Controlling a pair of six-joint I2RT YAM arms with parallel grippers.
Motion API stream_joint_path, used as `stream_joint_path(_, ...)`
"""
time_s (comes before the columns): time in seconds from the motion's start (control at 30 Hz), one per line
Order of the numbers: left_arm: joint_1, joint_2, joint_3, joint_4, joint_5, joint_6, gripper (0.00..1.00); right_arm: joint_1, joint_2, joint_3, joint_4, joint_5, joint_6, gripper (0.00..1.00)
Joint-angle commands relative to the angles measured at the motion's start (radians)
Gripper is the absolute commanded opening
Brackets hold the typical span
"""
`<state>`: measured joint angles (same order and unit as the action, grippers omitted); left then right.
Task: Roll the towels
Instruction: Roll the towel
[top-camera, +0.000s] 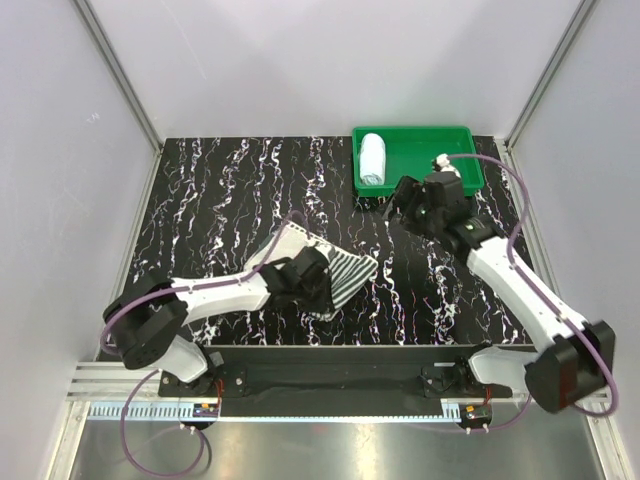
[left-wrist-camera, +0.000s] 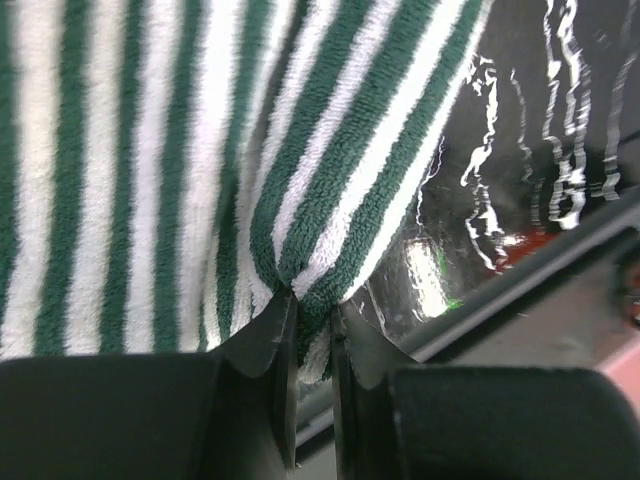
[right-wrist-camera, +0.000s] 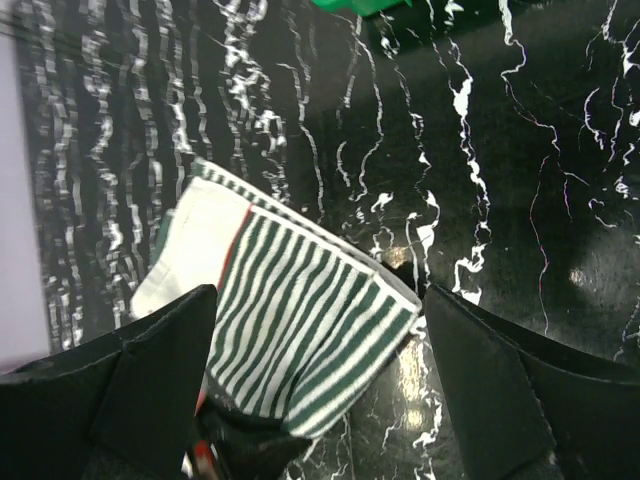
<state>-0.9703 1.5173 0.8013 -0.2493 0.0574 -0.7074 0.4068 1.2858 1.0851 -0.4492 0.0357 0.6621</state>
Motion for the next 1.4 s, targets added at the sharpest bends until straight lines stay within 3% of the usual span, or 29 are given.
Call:
stream_joint_path(0.0,0.062,-0.075,-0.059,0.129,0.179,-0.116,0.0,0.007,-0.107,-0.053,-0.054,0.017,0.014,0.92)
stream_joint_path(0.1,0.123,-0.123,-0.12,0.201,0.266,-0.191,0.0,0.006,-0.164,-0.089,-0.074,-0.014,0.028,0.92)
stream_joint_path(0.17,0.201,-0.176,-0.224,0.327,0.41,-0.341,0.0,0.006,-0.206,-0.123,-0.106,-0.034,0.037,0.92)
stream_joint_path(0.4,0.309,-0.149,-0.349,0.53,0.559,-0.495,0.0,0.024,-0.229,-0.218,-0.033,-0.216,0.1,0.88)
stream_joint_path(0.53,0.332,-0.092,-0.407,0.662,0.591,-0.555,0.0,0.104,-0.232,-0.307,0.151,-0.284,0.154,0.8)
stream_joint_path(0.57,0.334,-0.083,-0.419,0.67,0.591,-0.569,0.0,0.121,-0.224,-0.344,0.199,-0.299,0.166,0.71)
stream_joint_path(0.7,0.37,-0.045,-0.461,0.768,0.622,-0.626,0.0,0.199,-0.125,-0.401,0.475,-0.362,0.24,0.52)
stream_joint_path(0.9,0.438,-0.037,-0.455,0.707,0.663,-0.597,0.0,0.219,0.048,-0.418,0.667,-0.364,0.252,0.39)
stream_joint_path(1.03,0.466,-0.034,-0.438,0.618,0.673,-0.547,0.0,0.219,0.156,-0.41,0.763,-0.378,0.252,0.38)
stream_joint_path(1.37,0.505,-0.009,-0.444,0.599,0.697,-0.521,0.0,0.211,0.435,-0.317,0.866,-0.402,0.241,0.35)
